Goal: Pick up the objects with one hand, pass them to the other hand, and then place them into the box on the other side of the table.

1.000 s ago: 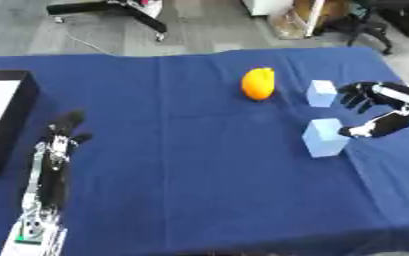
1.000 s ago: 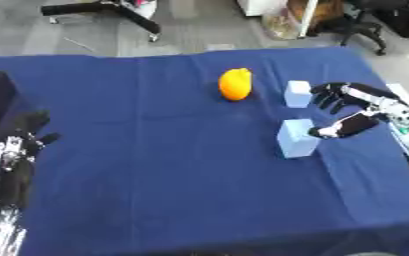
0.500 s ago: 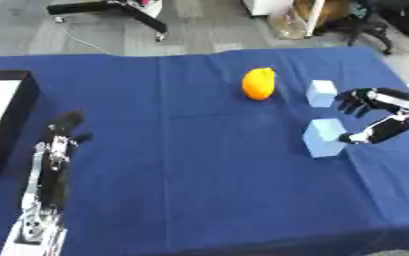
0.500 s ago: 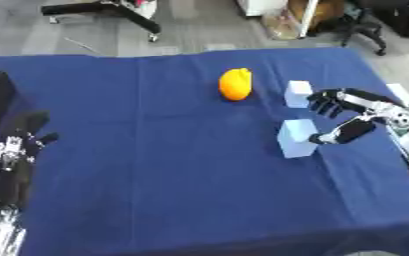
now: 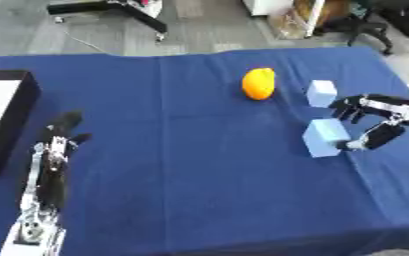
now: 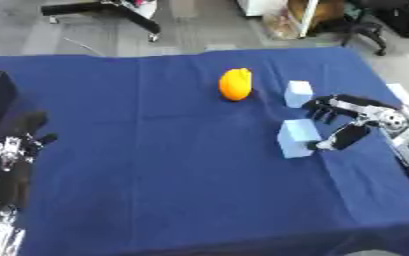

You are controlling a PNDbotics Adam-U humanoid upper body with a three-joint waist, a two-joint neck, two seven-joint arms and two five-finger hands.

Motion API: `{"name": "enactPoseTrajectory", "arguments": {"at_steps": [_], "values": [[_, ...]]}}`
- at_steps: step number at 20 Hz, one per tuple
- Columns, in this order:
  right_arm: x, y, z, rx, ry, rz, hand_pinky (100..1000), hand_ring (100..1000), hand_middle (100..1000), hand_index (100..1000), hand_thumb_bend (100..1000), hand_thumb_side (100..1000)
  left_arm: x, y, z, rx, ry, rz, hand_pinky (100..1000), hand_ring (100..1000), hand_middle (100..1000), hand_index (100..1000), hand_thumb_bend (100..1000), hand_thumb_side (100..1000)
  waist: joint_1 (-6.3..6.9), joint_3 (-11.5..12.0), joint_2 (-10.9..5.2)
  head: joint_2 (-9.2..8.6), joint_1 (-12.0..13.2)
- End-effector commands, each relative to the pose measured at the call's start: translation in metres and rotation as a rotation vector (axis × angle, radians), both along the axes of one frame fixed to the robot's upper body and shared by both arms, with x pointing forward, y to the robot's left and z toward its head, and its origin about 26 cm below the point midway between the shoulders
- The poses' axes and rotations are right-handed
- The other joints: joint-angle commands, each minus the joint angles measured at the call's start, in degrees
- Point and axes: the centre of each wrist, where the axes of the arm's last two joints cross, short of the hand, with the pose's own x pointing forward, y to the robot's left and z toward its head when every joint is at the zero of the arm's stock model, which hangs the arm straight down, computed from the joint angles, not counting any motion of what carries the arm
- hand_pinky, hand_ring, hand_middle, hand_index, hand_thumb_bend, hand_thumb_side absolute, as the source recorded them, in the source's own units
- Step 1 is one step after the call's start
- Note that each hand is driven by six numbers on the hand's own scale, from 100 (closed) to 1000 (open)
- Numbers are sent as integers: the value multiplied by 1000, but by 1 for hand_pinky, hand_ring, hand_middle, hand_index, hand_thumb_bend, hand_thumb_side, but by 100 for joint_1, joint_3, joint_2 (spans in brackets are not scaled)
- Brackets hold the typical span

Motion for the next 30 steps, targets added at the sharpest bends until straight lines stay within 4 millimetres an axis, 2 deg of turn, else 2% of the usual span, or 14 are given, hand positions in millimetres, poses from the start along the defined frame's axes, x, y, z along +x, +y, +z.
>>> {"name": "enactPoseTrajectory", "arguments": {"at_steps": [1, 7, 13, 19, 24, 30], "values": [[4, -4, 14, -33, -23, 7, 727, 784, 752, 898, 455, 148, 1, 1, 8, 5, -31, -7, 785, 902, 808, 806, 266, 753, -4, 3, -67, -13, -18], [5, -2, 11, -45, -15, 16, 728, 783, 742, 874, 451, 139, 1, 0, 8, 5, -30, -9, 785, 902, 808, 807, 266, 754, -6, 7, -64, -13, -26], [5, -1, 9, -50, -9, 20, 728, 782, 731, 814, 444, 129, 1, 0, 8, 5, -30, -9, 785, 902, 807, 807, 267, 754, -6, 11, -65, -13, -26], [5, 0, 7, -48, -5, 19, 725, 778, 713, 690, 436, 127, 1, 0, 8, 4, -29, -9, 785, 901, 807, 808, 267, 754, -8, 11, -64, -13, -30], [5, 1, 7, -40, -11, 17, 721, 773, 701, 623, 423, 127, 1, 0, 8, 5, -29, -8, 785, 901, 807, 808, 266, 754, -6, 7, -59, -13, -25], [6, 4, 9, -13, -71, 2, 699, 738, 629, 452, 350, 100, 1, 0, 8, 4, -29, -7, 785, 900, 807, 808, 266, 754, -5, 5, -61, -13, -16]]}}
